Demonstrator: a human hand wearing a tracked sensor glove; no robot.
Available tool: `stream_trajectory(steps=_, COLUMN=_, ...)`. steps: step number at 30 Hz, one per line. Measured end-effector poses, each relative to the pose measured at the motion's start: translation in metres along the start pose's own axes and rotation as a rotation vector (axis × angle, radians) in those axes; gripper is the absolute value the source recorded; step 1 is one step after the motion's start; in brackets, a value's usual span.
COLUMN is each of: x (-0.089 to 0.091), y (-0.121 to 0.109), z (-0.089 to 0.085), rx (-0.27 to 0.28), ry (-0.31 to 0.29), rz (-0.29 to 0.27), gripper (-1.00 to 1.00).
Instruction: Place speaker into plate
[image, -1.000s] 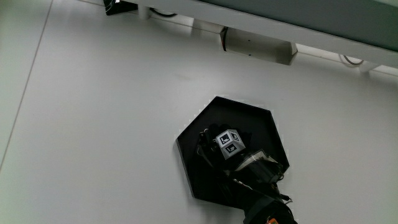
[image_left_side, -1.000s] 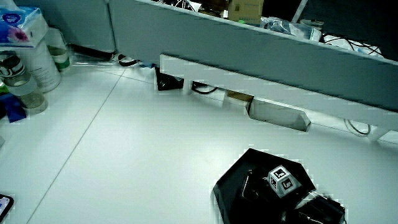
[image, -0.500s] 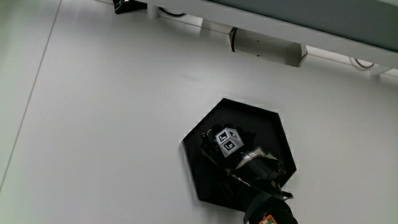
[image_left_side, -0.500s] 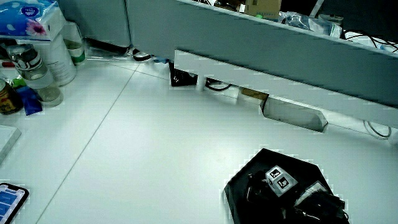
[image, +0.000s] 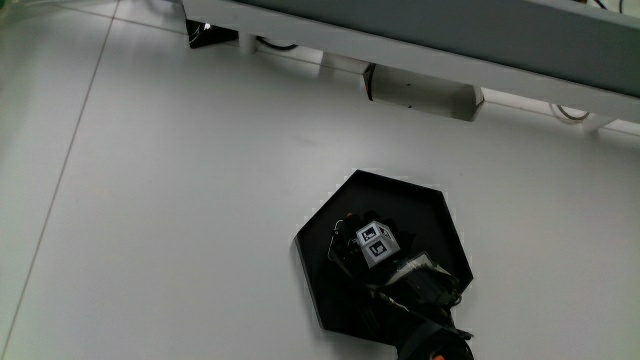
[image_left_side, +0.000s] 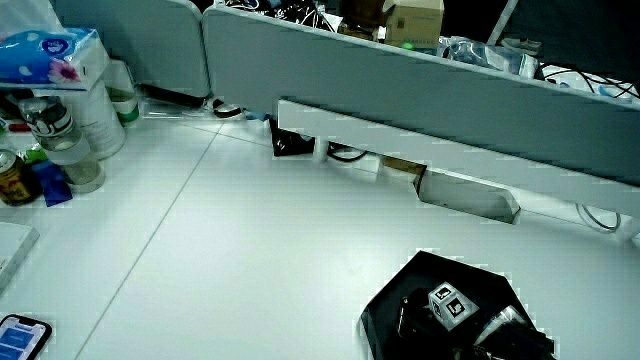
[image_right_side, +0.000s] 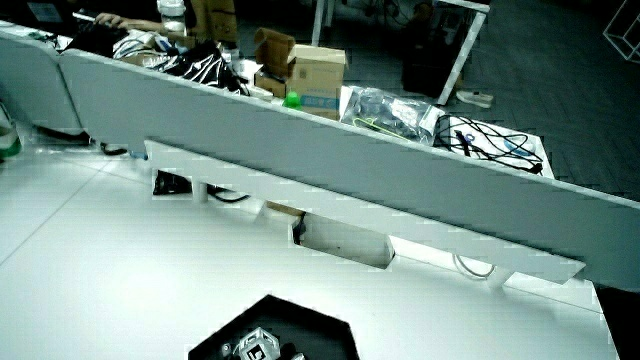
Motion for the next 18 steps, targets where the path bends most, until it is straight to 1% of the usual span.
stream_trajectory(steps=1, x=0.0, y=-0.008, z=0.003, rx=0.049, ry=0.012, rz=-0.008, gripper=-0.78)
stream_trajectory(steps=2, x=0.001, y=-0.016, z=0.003, rx=0.072, ry=0.017, rz=-0.03, gripper=-0.83)
stream_trajectory(steps=5, x=0.007, y=-0.034, z=0.002, rx=0.149, ry=0.04, rz=-0.065, gripper=-0.96)
stream_trajectory(steps=6, x=0.011, y=-0.04, z=0.001, rx=0.162, ry=0.06, rz=-0.071, gripper=-1.0)
stream_trajectory(steps=7, x=0.014, y=-0.047, z=0.003, rx=0.2, ry=0.07, rz=-0.077, gripper=-1.0)
stream_trajectory(steps=8, x=0.018, y=-0.051, z=0.0, rx=0.222, ry=0.09, rz=-0.081, gripper=-1.0)
stream_trajectory(steps=9, x=0.021, y=-0.052, z=-0.006, rx=0.221, ry=0.118, rz=-0.084, gripper=-1.0)
stream_trajectory(steps=10, x=0.026, y=-0.059, z=-0.004, rx=0.267, ry=0.152, rz=-0.07, gripper=-1.0)
stream_trajectory(steps=11, x=0.029, y=-0.062, z=-0.006, rx=0.278, ry=0.174, rz=-0.072, gripper=-1.0)
stream_trajectory(steps=18, x=0.047, y=-0.103, z=-0.004, rx=0.368, ry=0.349, rz=-0.05, gripper=-1.0)
